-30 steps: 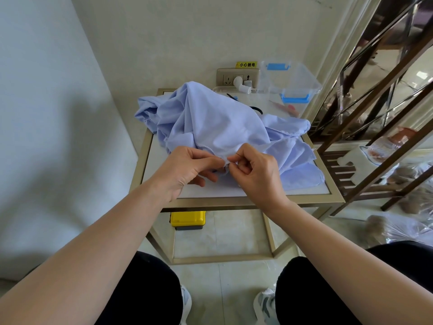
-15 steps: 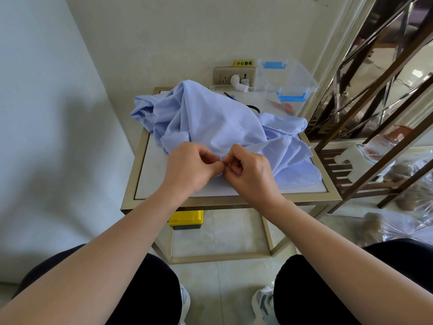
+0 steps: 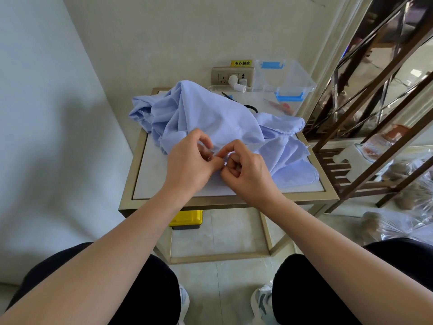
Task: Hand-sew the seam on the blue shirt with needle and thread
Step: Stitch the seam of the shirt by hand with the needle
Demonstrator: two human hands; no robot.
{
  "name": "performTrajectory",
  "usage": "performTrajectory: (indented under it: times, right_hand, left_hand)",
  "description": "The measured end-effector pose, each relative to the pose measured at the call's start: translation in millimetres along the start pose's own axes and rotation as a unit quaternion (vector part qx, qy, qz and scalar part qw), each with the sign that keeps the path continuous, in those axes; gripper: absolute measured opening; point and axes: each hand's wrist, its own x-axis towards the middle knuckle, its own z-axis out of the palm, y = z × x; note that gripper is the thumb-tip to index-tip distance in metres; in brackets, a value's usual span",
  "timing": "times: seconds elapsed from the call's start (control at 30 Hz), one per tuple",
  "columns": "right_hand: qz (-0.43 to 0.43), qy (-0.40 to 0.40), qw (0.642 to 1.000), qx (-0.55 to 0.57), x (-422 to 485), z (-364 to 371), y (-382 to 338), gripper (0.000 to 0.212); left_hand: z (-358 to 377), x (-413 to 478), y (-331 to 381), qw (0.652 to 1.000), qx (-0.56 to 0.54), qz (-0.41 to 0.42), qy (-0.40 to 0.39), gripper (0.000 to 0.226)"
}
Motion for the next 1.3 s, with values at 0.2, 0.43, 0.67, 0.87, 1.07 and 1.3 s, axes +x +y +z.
performTrajectory:
  times: [0.2,0.43,0.67,0.87,1.07,1.3]
  right_hand:
    - [0.007,0.006,1.0,0.001,0,-4,0,0.015]
    - [0.034,0.013,0.999,-0.01,-1,-10,5,0.008]
    - [0.074,-0.021,0.997,0.014,-1,-21,0,0.012]
    - [0.095,-0.076,0.992,0.035,0,-26,-4,0.014]
    - [0.117,-0.057,0.988,0.079,-1,-34,-4,0.013]
    - [0.122,-0.14,0.974,0.132,2,-33,-7,0.024]
  left_hand:
    - [-3,3,0,1.0,-0.02,-0.012,-0.006,0.044]
    - [-7,4,1,1.0,-0.01,-0.017,-0.008,0.042]
    - [-12,10,-5,0.999,0.005,-0.031,-0.026,0.034]
    - [-10,10,-7,0.999,0.024,-0.017,-0.031,0.03]
    - [-25,18,-7,0.996,-0.02,-0.053,-0.069,0.017]
    - [-22,19,-13,0.997,0.002,-0.045,-0.065,0.022]
